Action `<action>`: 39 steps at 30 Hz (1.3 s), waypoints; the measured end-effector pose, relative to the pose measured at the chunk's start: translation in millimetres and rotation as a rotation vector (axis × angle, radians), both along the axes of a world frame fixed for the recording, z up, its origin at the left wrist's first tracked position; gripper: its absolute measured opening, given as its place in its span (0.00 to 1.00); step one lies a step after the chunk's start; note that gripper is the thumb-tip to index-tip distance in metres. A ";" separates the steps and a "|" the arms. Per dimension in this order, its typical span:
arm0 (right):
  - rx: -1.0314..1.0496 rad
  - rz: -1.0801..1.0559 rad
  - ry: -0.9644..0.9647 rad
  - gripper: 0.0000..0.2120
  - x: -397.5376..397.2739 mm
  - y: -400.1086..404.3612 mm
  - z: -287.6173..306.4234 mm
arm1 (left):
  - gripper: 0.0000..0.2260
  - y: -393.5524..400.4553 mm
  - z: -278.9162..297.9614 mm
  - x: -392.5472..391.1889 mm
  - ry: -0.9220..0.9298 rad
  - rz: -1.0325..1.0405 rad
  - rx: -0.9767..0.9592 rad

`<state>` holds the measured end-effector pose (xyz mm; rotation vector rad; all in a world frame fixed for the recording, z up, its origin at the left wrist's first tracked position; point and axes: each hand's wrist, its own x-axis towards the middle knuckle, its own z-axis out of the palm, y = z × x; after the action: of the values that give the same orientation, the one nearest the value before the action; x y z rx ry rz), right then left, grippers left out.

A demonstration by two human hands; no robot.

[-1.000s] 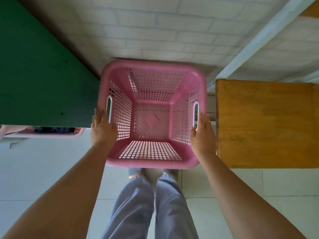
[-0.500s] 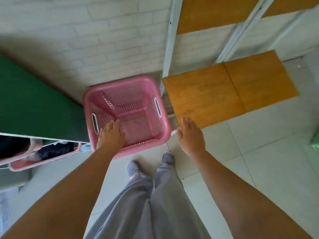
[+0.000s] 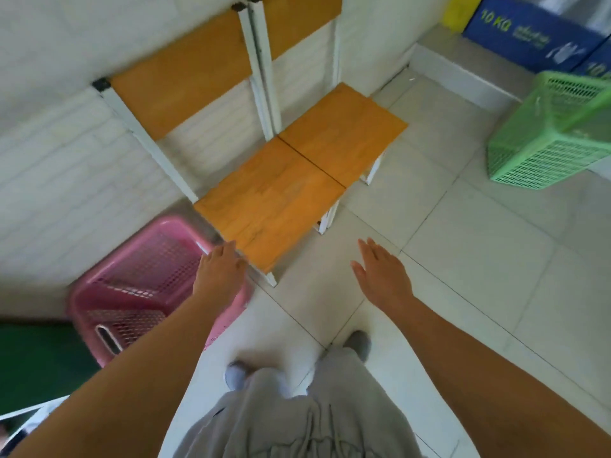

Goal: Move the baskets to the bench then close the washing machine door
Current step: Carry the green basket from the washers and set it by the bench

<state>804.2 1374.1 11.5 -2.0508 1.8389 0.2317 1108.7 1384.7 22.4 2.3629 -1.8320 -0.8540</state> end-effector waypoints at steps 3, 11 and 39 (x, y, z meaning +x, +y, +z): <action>-0.004 -0.095 -0.018 0.28 -60.2 -1.9 5.1 | 0.23 -28.6 2.7 -68.6 0.014 -0.029 0.019; -0.010 -0.371 -0.039 0.27 -217.9 -1.0 15.0 | 0.21 -92.8 6.9 -237.6 0.025 -0.290 -0.038; -0.046 -1.005 -0.110 0.27 -620.1 -254.3 3.7 | 0.22 -467.2 -1.8 -722.0 0.052 -0.738 -0.002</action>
<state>184.2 1119.8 15.1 -0.9154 2.5258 -0.1964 386.7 917.5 20.6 1.6072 -2.7048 -0.9209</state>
